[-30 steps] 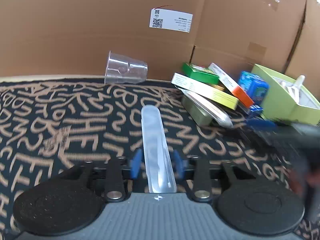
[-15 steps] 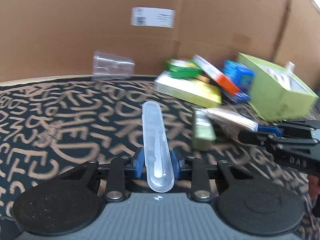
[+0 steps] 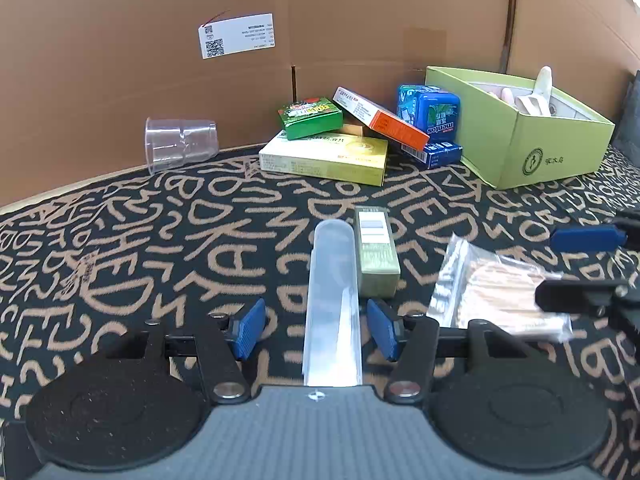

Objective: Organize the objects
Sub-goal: 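Grasp the clear plastic tube with the left tool while the right tool grasps the cotton-swab bag, then carry the tube and swab bag over the lime-green box and open both tools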

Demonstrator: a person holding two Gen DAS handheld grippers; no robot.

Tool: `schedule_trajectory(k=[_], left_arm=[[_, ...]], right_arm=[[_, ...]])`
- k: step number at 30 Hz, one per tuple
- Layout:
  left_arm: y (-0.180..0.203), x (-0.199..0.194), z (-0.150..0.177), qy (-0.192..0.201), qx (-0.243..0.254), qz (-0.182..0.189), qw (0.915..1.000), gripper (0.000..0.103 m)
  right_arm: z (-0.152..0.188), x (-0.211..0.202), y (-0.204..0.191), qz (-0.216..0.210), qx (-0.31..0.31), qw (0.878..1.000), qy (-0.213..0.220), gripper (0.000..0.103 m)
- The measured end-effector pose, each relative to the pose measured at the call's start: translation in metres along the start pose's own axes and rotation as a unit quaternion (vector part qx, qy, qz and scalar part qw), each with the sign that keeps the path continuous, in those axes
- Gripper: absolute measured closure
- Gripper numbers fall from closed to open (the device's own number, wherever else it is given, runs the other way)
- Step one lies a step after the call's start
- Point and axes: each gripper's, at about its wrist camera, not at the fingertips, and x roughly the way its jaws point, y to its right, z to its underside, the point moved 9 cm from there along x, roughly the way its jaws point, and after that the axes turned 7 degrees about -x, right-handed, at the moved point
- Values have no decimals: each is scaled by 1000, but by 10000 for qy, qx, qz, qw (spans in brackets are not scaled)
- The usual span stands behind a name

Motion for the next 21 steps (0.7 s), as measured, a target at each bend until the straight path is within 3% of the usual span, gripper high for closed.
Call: schedule_trajectory(k=[1,3,7,8,11,15,18,21], left_arm=[[1,1,-1,-10,18,27,10000,45],[4,-2,0,-36,98,196,9998,64],[7,-4,2,-4,203,198,9996,64],[7,-3,2,16,175,155,9997,57],[5,1,-1,76,127,27,9999,48],[9,-1,-1,35,154,154,9998,74],[9,-6,3,-1,106,115,9999,74],[4,-16,8,-83,-67,81,9999,74]], right_arm=[[0,4,-1,-22,-17,10000,-26,36],[4,12,-5,-71,-127,9998,-123,36],[14,28,-12,-87,-371,9986,-372,36],[14,29,-15,-98,-449,9983,-366,36],[16,29,-24,-142,-674,9968,-405,49],[20,22,-33,-84,-866,9954,-397,67],[20,15,-31,-120,-715,9967,-375,75],[19,5,-24,-168,-460,9984,-290,76]])
